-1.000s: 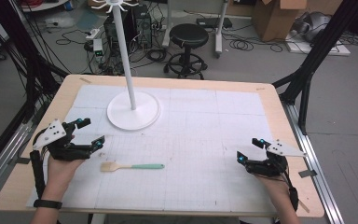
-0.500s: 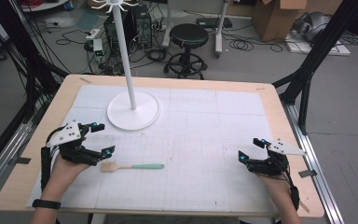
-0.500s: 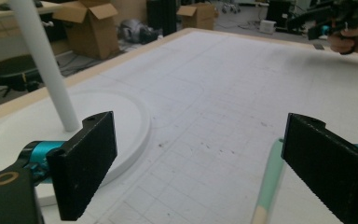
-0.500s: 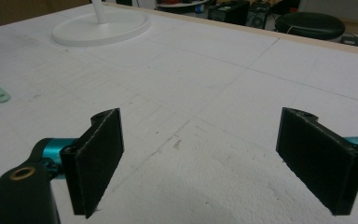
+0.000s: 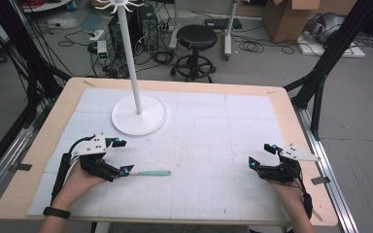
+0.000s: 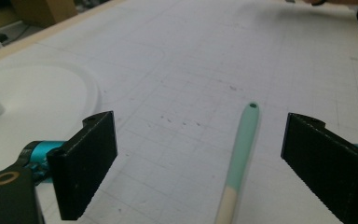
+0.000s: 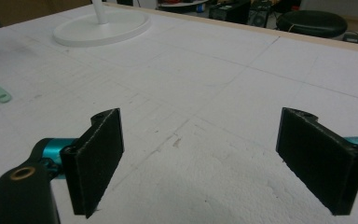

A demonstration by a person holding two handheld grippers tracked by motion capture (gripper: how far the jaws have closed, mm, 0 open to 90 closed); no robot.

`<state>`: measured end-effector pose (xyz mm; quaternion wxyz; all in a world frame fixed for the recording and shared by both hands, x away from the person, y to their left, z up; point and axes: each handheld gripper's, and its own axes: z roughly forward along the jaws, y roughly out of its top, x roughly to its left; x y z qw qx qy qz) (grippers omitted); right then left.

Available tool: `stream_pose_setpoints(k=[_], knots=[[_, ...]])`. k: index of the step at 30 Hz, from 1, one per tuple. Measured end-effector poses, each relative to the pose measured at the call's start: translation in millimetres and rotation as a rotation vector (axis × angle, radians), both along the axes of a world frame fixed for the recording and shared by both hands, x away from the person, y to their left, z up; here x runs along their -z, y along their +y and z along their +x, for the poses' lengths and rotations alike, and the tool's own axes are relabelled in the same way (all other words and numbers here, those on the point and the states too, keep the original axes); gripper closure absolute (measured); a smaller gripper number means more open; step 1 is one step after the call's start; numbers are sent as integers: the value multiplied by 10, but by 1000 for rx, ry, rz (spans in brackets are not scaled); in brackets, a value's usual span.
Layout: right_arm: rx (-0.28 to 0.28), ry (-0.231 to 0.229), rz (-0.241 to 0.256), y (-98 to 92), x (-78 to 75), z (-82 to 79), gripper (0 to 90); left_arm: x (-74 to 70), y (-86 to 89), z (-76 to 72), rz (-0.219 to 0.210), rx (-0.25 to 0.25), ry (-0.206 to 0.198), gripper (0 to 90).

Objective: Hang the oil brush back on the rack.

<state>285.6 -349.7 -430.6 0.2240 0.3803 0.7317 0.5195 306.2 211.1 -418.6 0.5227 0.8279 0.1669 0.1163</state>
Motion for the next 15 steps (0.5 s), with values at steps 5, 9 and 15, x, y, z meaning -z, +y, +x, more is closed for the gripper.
stream_pose_setpoints(k=[5,9,15], knots=[[2,3,7,-21,2,-1,144,89,-112,3,51,36,31,116],[5,7,11,-30,7,5,145,125,-155,3,88,54,45,124],[-3,6,9,-26,13,12,148,197,-240,-6,161,70,55,208]])
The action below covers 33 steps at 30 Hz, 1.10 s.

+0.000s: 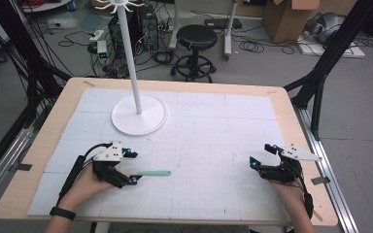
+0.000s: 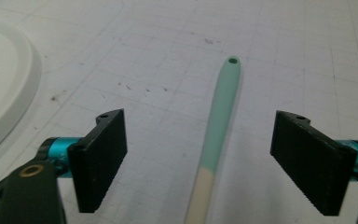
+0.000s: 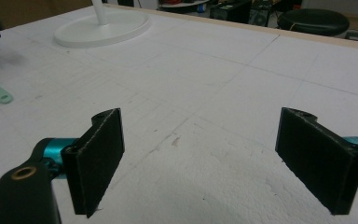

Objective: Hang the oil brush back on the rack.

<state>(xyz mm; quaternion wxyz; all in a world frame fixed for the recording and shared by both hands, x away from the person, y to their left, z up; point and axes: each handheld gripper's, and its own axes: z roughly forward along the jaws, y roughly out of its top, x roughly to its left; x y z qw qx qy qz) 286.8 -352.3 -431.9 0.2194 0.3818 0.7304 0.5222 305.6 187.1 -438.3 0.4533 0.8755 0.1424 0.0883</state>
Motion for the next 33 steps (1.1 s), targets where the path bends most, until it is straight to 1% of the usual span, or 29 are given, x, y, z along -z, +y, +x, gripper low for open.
stream_pose_setpoints(k=[1,2,3,6,8,11,14,16,18,20,22,24,26,27,28,29,31,32,33], knots=[[-2,5,1,4,0,-2,148,6,-8,-2,18,7,-1,220],[0,4,1,5,0,-2,148,13,-16,-4,21,10,-2,241],[-1,4,2,6,-1,-2,148,16,-22,-6,33,15,-2,260],[-4,8,2,6,-1,-1,149,25,-36,-13,38,22,7,313],[-4,9,3,3,1,2,149,19,-27,-9,36,30,36,382],[-3,9,4,0,3,7,150,16,-3,5,43,31,62,481],[0,13,5,1,4,8,151,20,6,18,38,22,77,527],[-3,10,4,2,5,10,151,22,6,21,37,24,77,556],[-5,10,1,2,3,10,151,27,-1,15,44,21,66,588],[-5,11,6,3,2,10,151,29,-3,15,58,25,68,602],[-5,10,6,1,-1,9,151,34,-9,14,62,31,62,619],[-5,11,6,2,-1,9,152,36,-12,12,62,35,68,651],[-5,12,6,2,-1,9,152,35,-14,13,71,36,70,670],[-7,13,7,3,0,9,152,38,-20,12,71,35,67,686],[-6,11,6,2,-1,10,152,36,-21,17,82,38,61,688],[-6,12,6,3,0,11,152,40,-28,14,80,32,64,691],[-6,13,6,3,0,11,152,39,-33,26,99,40,70,708],[-7,13,6,3,0,10,152,38,-41,27,96,37,70,711],[-7,12,7,3,0,10,152,32,-46,32,106,43,67,719]])
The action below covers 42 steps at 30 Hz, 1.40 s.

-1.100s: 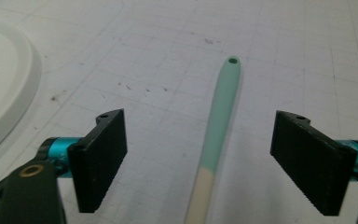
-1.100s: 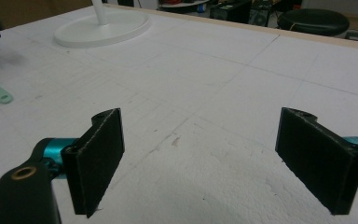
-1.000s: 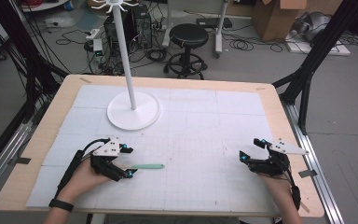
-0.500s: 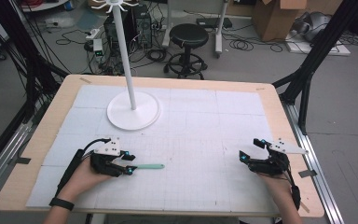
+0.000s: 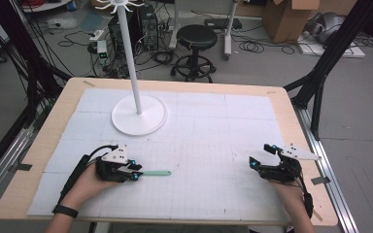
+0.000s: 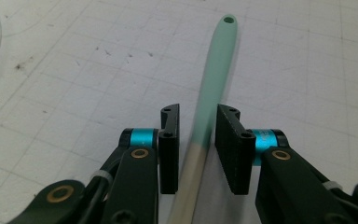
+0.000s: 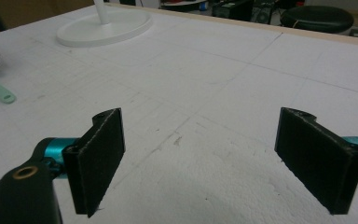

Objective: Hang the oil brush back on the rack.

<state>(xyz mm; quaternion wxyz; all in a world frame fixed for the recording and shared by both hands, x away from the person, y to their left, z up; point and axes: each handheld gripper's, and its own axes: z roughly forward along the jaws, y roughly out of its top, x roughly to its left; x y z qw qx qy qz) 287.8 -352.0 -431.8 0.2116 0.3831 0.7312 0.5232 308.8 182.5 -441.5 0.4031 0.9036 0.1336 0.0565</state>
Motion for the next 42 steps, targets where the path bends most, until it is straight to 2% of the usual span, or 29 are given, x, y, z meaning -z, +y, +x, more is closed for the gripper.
stream_pose_setpoints(k=[4,6,17,28,31,34,37,42], knots=[[0,-1,0,-1,-1,-1,152,-15,-23,1,23,9,3,739],[0,-2,2,1,-2,-2,152,-13,-25,1,20,15,6,778],[-6,2,0,10,-7,-3,152,-3,-14,18,3,9,30,794],[-6,4,5,6,-8,-3,154,-16,-9,15,4,12,28,813],[-7,4,7,4,-10,-5,154,-40,6,8,-8,4,17,814],[-7,4,6,5,-9,-5,154,-70,38,5,-38,-7,15,813],[-8,-3,3,1,-11,-3,155,-110,58,-5,-46,-13,-2,813],[-4,-2,10,-8,-25,-11,155,-194,97,-36,-88,-31,-26,813]])
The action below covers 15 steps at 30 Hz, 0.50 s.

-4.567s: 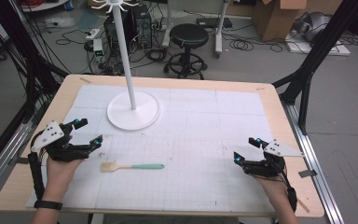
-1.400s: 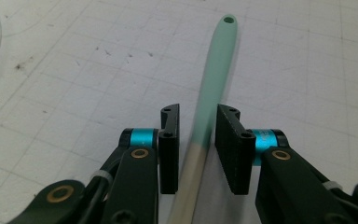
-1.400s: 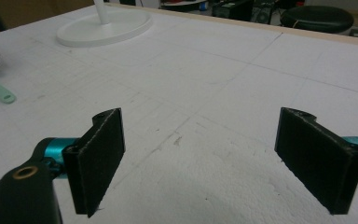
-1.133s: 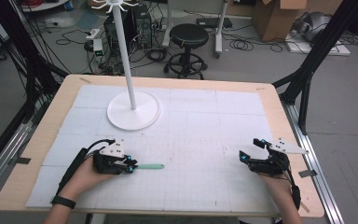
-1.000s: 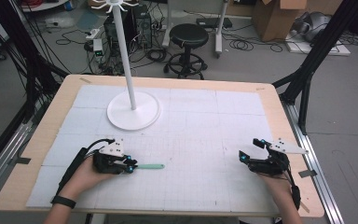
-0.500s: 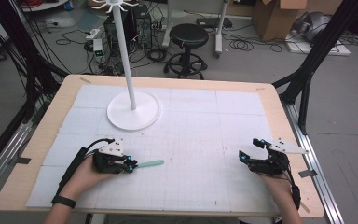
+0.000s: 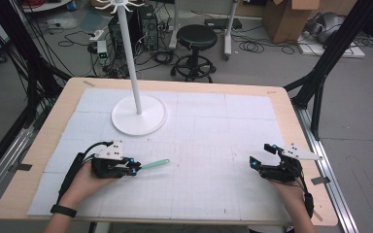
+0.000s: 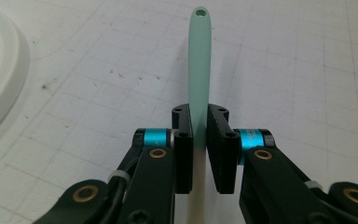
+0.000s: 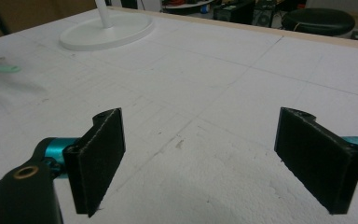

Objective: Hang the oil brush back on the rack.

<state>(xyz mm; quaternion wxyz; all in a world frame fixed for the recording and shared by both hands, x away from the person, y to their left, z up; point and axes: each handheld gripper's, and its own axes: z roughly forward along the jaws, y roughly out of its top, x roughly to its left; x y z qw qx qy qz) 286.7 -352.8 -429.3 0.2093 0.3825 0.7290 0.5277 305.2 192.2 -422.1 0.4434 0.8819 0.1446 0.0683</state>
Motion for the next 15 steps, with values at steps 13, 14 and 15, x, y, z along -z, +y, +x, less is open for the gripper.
stream_pose_setpoints(k=[13,14,15], knots=[[1,-5,6,5,-13,-1,155,-407,176,-65,-144,-120,-147,813],[1,-5,3,5,-11,2,155,-443,189,-68,-158,-126,-158,813],[0,-3,2,6,-10,1,155,-478,202,-74,-173,-139,-174,813]])
